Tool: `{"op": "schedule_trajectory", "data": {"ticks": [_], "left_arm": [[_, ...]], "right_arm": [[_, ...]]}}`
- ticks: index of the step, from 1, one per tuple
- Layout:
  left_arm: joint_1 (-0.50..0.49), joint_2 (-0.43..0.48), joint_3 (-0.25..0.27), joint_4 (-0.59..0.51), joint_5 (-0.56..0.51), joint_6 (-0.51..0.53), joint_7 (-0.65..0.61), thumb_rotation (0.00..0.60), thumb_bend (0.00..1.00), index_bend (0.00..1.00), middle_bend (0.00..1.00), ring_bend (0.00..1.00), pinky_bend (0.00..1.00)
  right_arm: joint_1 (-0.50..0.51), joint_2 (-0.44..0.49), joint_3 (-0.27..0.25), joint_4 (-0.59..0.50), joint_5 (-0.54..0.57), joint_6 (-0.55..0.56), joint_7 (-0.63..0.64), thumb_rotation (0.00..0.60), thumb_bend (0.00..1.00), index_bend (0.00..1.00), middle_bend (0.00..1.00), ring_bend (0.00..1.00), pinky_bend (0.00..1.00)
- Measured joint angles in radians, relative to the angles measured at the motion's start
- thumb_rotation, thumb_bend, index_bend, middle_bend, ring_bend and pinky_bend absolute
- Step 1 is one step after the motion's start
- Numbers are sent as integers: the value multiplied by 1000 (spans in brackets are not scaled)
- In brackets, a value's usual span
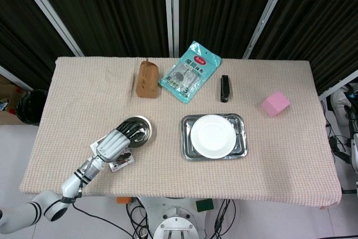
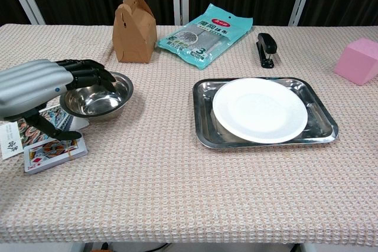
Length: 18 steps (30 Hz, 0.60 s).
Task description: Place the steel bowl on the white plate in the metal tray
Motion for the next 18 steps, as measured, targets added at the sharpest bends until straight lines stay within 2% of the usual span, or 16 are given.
{"op": "schedule_trajectory", "data": {"ticks": [4, 9, 15, 18], "left_arm": [[0, -5, -3, 2, -14, 4, 13, 600, 240, 292, 186, 88, 162], [-4, -9, -6, 7, -30, -2, 39, 600, 299, 393, 222, 109, 198], [-6, -15, -2, 9, -62, -37, 75, 600, 306, 466, 233, 119, 210], [-6, -21, -3, 13, -74, -42, 89, 600, 345, 527, 246, 130, 214]], "right_arm": [[-1, 0, -4, 1, -4, 2, -2, 600, 453, 0, 0, 0, 0], [-5, -2, -7, 6, -1, 5, 5, 600, 456, 0, 0, 0, 0], [-13, -4, -13, 8, 7, 6, 8, 600, 480, 0, 0, 0, 0], [-16, -6, -15, 14, 10, 5, 16, 600, 481, 0, 0, 0, 0]]}}
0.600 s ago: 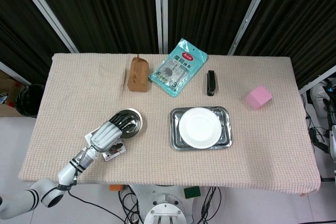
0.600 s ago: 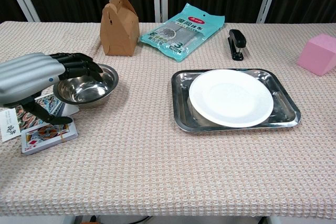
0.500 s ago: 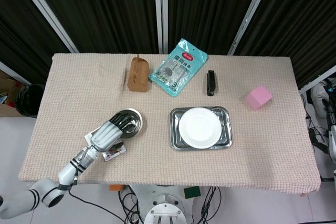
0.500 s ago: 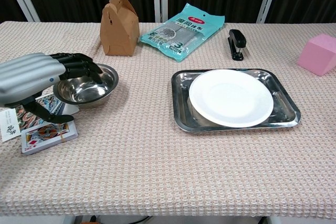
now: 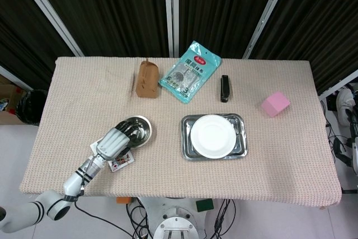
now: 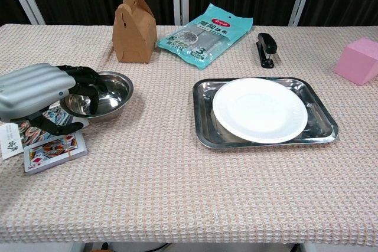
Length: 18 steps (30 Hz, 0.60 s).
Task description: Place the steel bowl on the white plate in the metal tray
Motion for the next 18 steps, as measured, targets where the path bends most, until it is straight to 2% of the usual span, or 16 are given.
{"op": "schedule_trajectory", "data": {"ticks": [3, 7, 13, 18], "left_arm": [[0, -4, -1, 0, -4, 5, 8, 600, 395, 621, 280, 145, 222], [1, -8, -2, 1, 0, 25, 12, 600, 445, 697, 308, 159, 239], [1, -30, -6, 27, 20, 81, -5, 600, 460, 764, 374, 210, 284], [-13, -57, -19, 48, 47, 129, -35, 600, 472, 781, 390, 221, 291]], "right_arm": [[-2, -2, -1, 7, 1, 2, 7, 600, 481, 0, 0, 0, 0], [-3, -5, -3, 15, 1, -2, 14, 600, 479, 0, 0, 0, 0], [-2, -14, -6, 27, 3, -9, 24, 600, 477, 0, 0, 0, 0], [-2, -19, -8, 32, 1, -10, 30, 600, 477, 0, 0, 0, 0]]}}
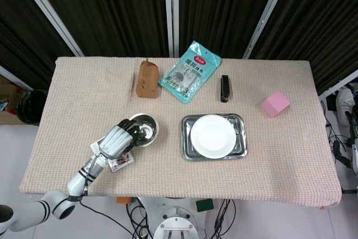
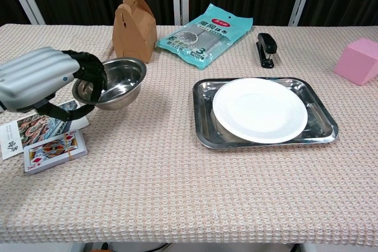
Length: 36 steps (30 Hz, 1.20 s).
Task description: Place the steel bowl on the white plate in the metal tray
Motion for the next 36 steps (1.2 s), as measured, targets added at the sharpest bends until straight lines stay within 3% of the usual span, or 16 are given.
{"op": "schedule_trajectory", "data": {"ticks": [10, 19, 28, 36], "left_arm": [[-107, -22, -51, -26, 36, -18, 13, 600, 476, 792, 402, 232, 299], [-279, -103, -113, -8, 50, -140, 39, 600, 484, 792, 402, 232, 300], [-417, -239, -147, 113, 35, -244, 19, 600, 489, 802, 402, 232, 300], [-508, -336, -141, 257, 33, -281, -28, 600, 496, 803, 402, 232, 300]], "right_arm": [[-13, 8, 3, 12, 7, 13, 26, 600, 477, 0, 0, 0, 0], [-25, 11, 3, 37, 10, 19, 60, 600, 477, 0, 0, 0, 0], [-42, 5, 17, 72, 40, 35, 84, 600, 477, 0, 0, 0, 0], [-53, -3, 22, 109, 53, 39, 110, 600, 477, 0, 0, 0, 0]]}}
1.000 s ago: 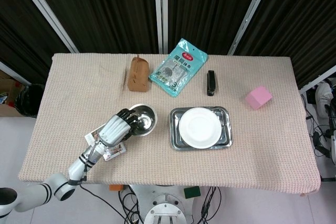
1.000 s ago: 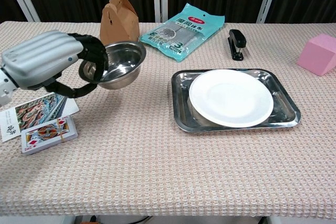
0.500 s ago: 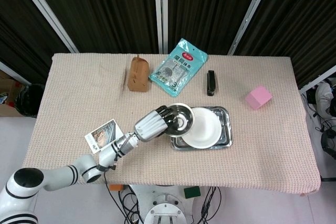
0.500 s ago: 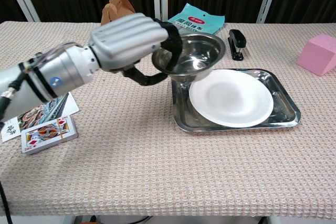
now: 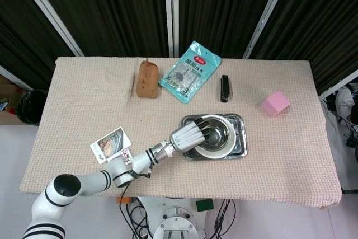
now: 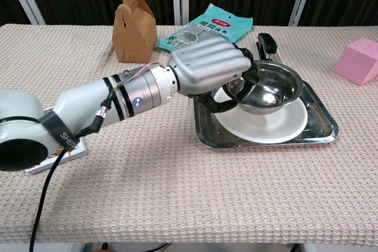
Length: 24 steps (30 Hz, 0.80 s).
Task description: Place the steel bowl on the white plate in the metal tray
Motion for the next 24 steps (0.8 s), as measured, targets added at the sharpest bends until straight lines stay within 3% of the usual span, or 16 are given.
{"op": "schedule_trajectory", "data": {"ticks": [8, 20, 24], "left_arm": [[-86, -80, 8, 114, -3, -44, -42, 600, 507, 806, 402, 232, 300], [-104, -135, 38, 241, -36, -28, -96, 600, 509, 807, 402, 232, 300], [-102, -137, 50, 245, -39, -20, -93, 600, 505, 727, 402, 232, 299]], "right_arm": [[-6, -3, 11, 8, 6, 8, 8, 600, 477, 0, 0, 0, 0], [-12, 0, 11, 14, 3, 4, 23, 600, 474, 0, 0, 0, 0], [-13, 1, 13, 11, 3, 6, 20, 600, 473, 0, 0, 0, 0]]}}
